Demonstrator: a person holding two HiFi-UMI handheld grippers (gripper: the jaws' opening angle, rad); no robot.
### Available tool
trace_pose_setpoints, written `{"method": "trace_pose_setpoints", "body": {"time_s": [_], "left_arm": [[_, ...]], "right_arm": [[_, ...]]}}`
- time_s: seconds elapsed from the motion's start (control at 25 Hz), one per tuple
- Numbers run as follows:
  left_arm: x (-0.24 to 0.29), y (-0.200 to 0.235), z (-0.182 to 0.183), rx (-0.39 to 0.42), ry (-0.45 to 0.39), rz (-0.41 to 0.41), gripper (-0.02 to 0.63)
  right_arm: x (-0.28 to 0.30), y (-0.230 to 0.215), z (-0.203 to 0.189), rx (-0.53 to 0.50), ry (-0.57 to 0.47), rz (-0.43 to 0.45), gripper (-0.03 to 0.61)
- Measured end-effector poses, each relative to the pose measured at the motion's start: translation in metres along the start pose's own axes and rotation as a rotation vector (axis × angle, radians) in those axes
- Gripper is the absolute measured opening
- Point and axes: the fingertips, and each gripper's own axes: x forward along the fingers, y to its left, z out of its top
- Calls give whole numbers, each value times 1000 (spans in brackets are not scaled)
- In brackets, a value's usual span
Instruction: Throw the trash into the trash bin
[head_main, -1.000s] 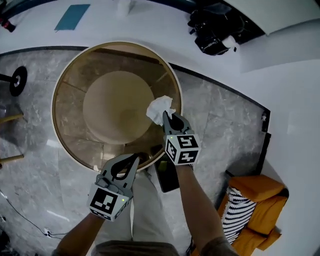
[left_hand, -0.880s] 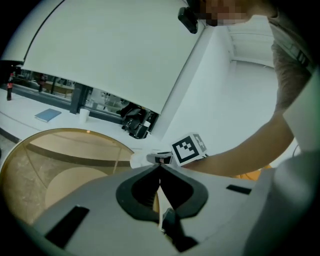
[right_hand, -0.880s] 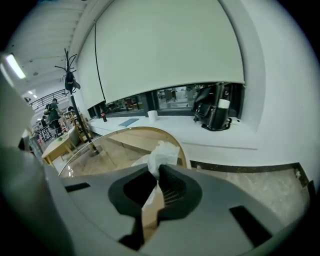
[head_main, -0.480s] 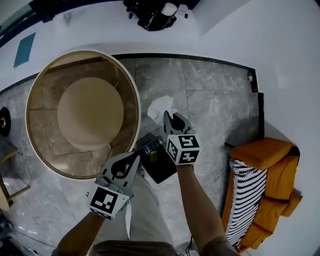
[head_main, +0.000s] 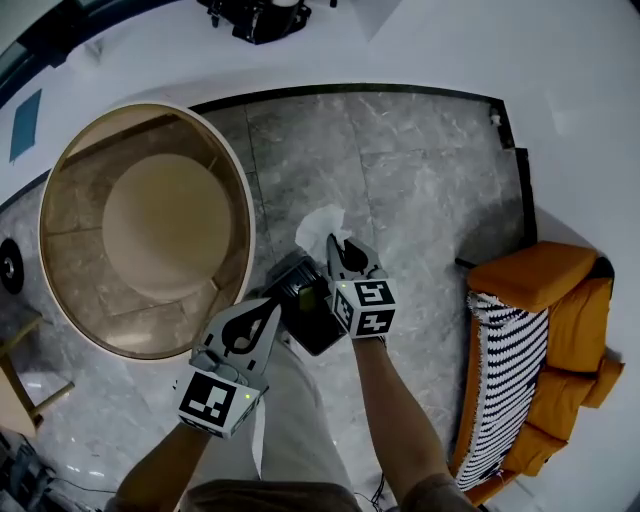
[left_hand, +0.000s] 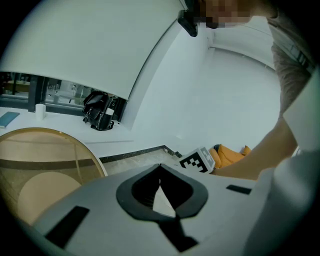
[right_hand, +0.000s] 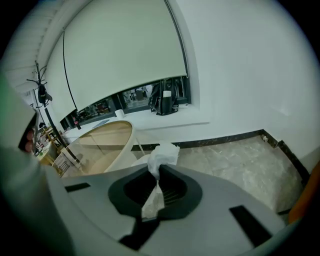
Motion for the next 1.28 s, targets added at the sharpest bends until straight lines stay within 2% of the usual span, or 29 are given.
{"method": "trace_pose_setpoints", "body": {"time_s": [0.16, 0.36, 0.64, 0.84, 1.28], "left_arm": [[6, -2, -15, 0, 12, -6, 18], [14, -7, -34, -23, 46, -18, 18], [21, -11, -53, -12, 90, -28, 18], [21, -11, -49, -16, 79, -34, 18], [22, -12, -51, -31, 86, -39, 18]], "right_arm": [[-4, 1, -50, 24, 64, 5, 29], [-15, 8, -117, 100, 148, -1, 29], [-36, 11, -204, 213, 276, -40, 29], [-46, 13, -228, 235, 321, -57, 29], [-47, 20, -253, 234, 406, -59, 40]]}}
